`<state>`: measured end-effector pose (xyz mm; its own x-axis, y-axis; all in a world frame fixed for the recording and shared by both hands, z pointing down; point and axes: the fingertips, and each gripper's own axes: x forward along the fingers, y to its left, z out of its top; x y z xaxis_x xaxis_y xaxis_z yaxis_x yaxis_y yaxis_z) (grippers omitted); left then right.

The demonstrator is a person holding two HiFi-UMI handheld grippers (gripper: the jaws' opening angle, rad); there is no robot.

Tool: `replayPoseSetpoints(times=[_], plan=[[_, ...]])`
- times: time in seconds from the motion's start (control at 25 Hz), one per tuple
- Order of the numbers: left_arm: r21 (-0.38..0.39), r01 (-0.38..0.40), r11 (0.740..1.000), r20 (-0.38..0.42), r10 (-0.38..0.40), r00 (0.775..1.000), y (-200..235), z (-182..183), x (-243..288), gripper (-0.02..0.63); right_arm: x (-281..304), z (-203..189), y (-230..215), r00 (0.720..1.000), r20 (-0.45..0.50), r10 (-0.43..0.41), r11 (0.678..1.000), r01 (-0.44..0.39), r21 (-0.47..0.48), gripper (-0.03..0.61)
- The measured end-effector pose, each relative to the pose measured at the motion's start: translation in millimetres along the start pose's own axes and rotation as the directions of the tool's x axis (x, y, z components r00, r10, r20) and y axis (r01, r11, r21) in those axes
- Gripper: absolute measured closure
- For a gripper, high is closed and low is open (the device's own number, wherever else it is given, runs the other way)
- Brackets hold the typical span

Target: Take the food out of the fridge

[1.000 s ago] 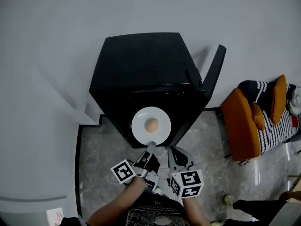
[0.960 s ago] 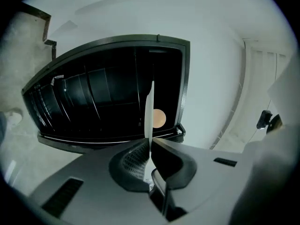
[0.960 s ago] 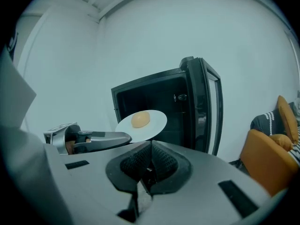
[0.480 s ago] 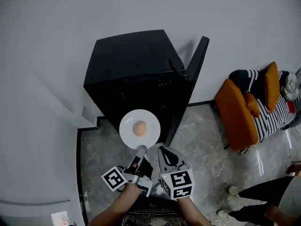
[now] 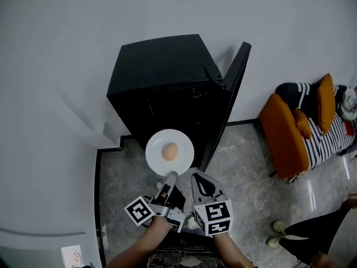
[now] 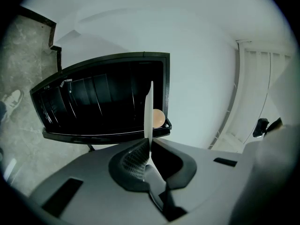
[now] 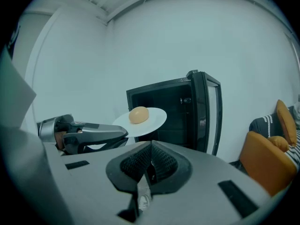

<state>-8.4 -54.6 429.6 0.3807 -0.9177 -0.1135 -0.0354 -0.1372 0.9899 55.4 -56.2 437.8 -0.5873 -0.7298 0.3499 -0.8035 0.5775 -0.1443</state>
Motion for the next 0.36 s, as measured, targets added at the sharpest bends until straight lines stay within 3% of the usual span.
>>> replayPoseSetpoints(times=[0.36], plan=[[-0.012,0.001,1.0,0.01,0.0,1.0,-2.0,-1.2,-7.9,0.592,-5.2,0.4,5.3,1.0,0.011,0.003,1.0,-0.003,-0.007,0.557]])
